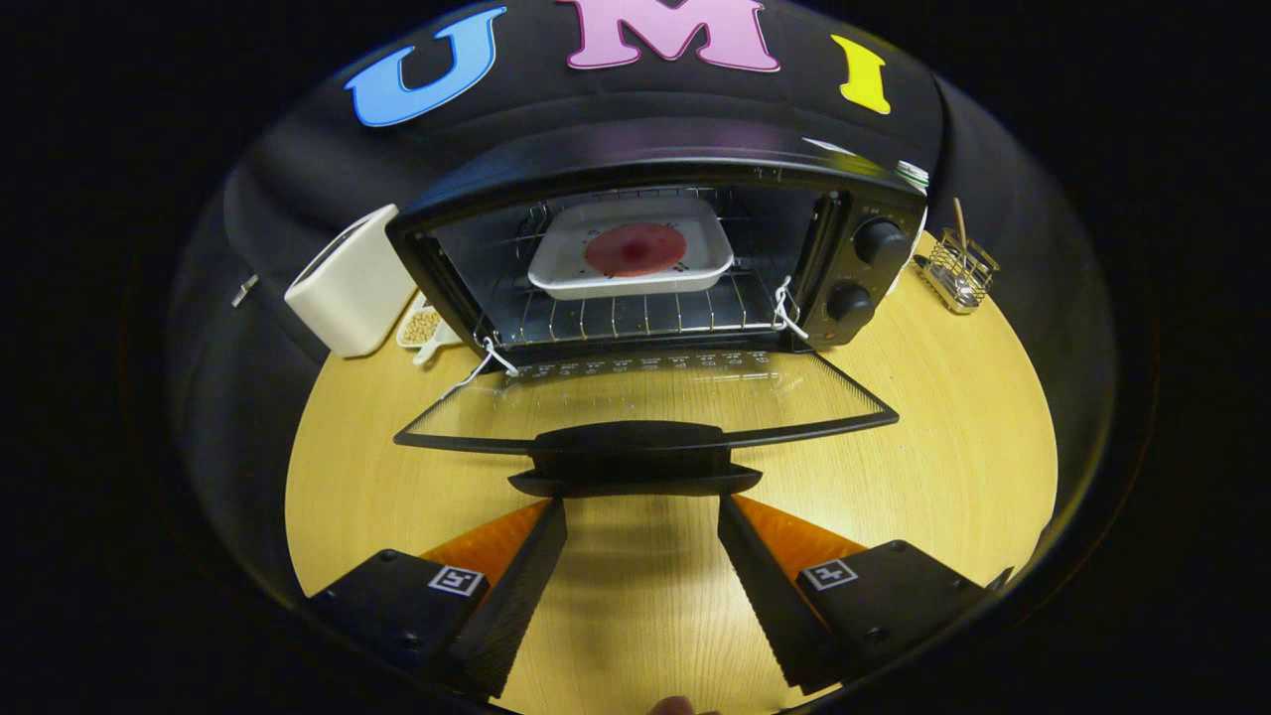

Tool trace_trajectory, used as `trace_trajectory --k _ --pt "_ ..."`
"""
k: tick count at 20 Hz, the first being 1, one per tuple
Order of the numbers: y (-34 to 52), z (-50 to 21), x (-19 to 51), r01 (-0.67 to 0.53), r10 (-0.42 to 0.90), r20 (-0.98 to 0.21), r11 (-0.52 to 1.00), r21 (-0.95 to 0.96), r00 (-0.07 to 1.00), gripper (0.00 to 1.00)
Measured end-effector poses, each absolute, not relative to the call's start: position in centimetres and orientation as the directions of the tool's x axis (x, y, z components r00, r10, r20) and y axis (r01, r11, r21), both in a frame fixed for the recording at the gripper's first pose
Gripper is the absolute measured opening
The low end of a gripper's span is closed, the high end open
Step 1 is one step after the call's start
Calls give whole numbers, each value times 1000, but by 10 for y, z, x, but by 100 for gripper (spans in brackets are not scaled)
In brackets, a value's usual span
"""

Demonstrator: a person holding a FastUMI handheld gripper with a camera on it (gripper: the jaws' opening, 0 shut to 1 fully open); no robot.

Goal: Open the toaster oven, put the food inside, and close the toaster oven door.

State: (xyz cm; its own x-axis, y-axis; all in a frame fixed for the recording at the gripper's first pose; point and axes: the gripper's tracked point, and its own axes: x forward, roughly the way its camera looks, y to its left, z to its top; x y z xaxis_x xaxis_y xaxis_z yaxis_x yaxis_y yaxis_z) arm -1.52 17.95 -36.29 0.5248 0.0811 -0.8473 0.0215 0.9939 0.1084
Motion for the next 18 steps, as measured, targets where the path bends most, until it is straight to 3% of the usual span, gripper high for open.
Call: trace_trajectory --k 8,18 --pt "177 -305 7 -4 99 -752 992 127 652 99" --pt "130 -188 15 -10 41 -485 998 67 873 99"
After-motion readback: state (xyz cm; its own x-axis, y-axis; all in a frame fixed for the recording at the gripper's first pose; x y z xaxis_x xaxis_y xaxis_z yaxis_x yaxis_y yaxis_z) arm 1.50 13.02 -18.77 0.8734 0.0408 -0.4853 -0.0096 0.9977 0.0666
